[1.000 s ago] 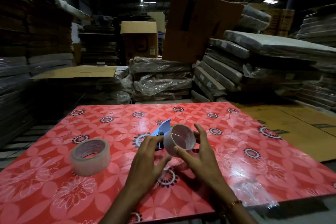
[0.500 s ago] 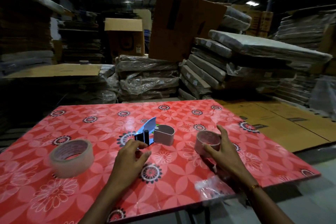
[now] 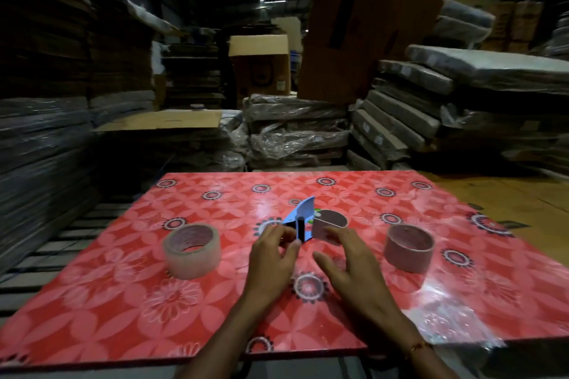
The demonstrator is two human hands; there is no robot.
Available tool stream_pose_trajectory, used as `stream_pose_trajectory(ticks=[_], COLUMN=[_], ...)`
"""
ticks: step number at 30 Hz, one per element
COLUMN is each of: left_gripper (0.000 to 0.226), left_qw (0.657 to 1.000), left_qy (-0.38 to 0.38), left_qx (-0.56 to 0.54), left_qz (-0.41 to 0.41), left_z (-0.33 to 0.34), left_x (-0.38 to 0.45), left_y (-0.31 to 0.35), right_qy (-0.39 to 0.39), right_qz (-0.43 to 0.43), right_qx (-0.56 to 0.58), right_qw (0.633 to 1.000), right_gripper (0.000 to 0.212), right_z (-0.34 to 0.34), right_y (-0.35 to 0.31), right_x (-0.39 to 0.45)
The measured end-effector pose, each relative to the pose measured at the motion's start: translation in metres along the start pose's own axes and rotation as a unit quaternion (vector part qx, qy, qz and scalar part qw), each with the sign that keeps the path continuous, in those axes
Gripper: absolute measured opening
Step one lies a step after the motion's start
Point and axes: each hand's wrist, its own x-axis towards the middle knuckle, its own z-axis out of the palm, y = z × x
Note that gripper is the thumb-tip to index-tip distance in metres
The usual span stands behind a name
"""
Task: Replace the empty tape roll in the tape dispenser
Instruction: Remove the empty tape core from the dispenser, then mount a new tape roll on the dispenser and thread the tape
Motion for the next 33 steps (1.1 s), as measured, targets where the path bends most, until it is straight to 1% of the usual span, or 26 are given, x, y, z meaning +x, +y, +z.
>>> stream_pose_trajectory(ticks=[3,6,7,9,11,12,14,15,16,19,22,24,26,28,29,31,33], left_gripper=[0.015,0.028,0.037,0.062,0.090,0.100,0.108,0.109,0.109,0.110,0.108,0.105,0.100,0.094,0.089,0.079,0.075], left_qw=[0.998,0.983,0.974,0.949,0.927,0.924,0.936,0.945,0.951,0.962,0.978,0.987,0.987,0.968,0.948,0.889,0.836], left_qy=[0.028,0.060,0.063,0.036,-0.037,-0.071,-0.109,-0.111,-0.102,-0.062,-0.048,-0.049,-0.062,-0.071,-0.072,-0.067,-0.056], left_qx=[0.056,0.169,0.216,0.304,0.335,0.321,0.251,0.218,0.198,0.183,0.128,0.054,-0.050,-0.173,-0.242,-0.384,-0.478], left_qz=[0.019,0.028,0.010,-0.073,-0.167,-0.196,-0.220,-0.220,-0.214,-0.190,-0.160,-0.141,-0.139,-0.166,-0.192,-0.242,-0.263], left_z=[-0.017,-0.056,-0.071,-0.101,-0.127,-0.136,-0.146,-0.148,-0.149,-0.144,-0.128,-0.115,-0.100,-0.083,-0.074,-0.056,-0.043], left_x=[0.004,0.015,0.019,0.026,0.028,0.026,0.021,0.018,0.015,0.010,0.004,-0.003,-0.011,-0.018,-0.020,-0.022,-0.019], left_y=[-0.002,-0.012,-0.016,-0.028,-0.042,-0.049,-0.062,-0.066,-0.068,-0.068,-0.058,-0.045,-0.031,-0.017,-0.010,0.001,0.008], right_qy=[-0.029,-0.058,-0.063,-0.060,-0.062,-0.065,-0.071,-0.074,-0.076,-0.077,-0.081,-0.080,-0.082,-0.094,-0.099,-0.100,-0.099], right_qz=[0.019,0.049,0.058,0.066,0.066,0.064,0.061,0.060,0.059,0.059,0.063,0.063,0.067,0.069,0.066,0.061,0.053], right_qx=[0.065,0.105,0.114,0.124,0.121,0.118,0.110,0.106,0.102,0.100,0.113,0.129,0.158,0.192,0.208,0.241,0.259], right_qw=[0.997,0.992,0.990,0.988,0.989,0.989,0.990,0.990,0.990,0.990,0.988,0.986,0.982,0.974,0.971,0.963,0.959], right_gripper=[0.035,0.031,0.030,0.029,0.030,0.030,0.029,0.030,0.030,0.029,0.030,0.033,0.037,0.044,0.048,0.054,0.059], right_z=[0.022,0.031,0.032,0.032,0.032,0.033,0.035,0.035,0.035,0.033,0.031,0.029,0.026,0.023,0.022,0.020,0.019], right_y=[-0.009,-0.004,-0.001,0.004,0.006,0.006,0.005,0.005,0.004,0.004,0.002,-0.001,-0.004,-0.007,-0.009,-0.012,-0.014], right_x=[0.001,-0.003,-0.005,-0.006,-0.007,-0.007,-0.008,-0.009,-0.009,-0.010,-0.011,-0.011,-0.011,-0.011,-0.012,-0.012,-0.011])
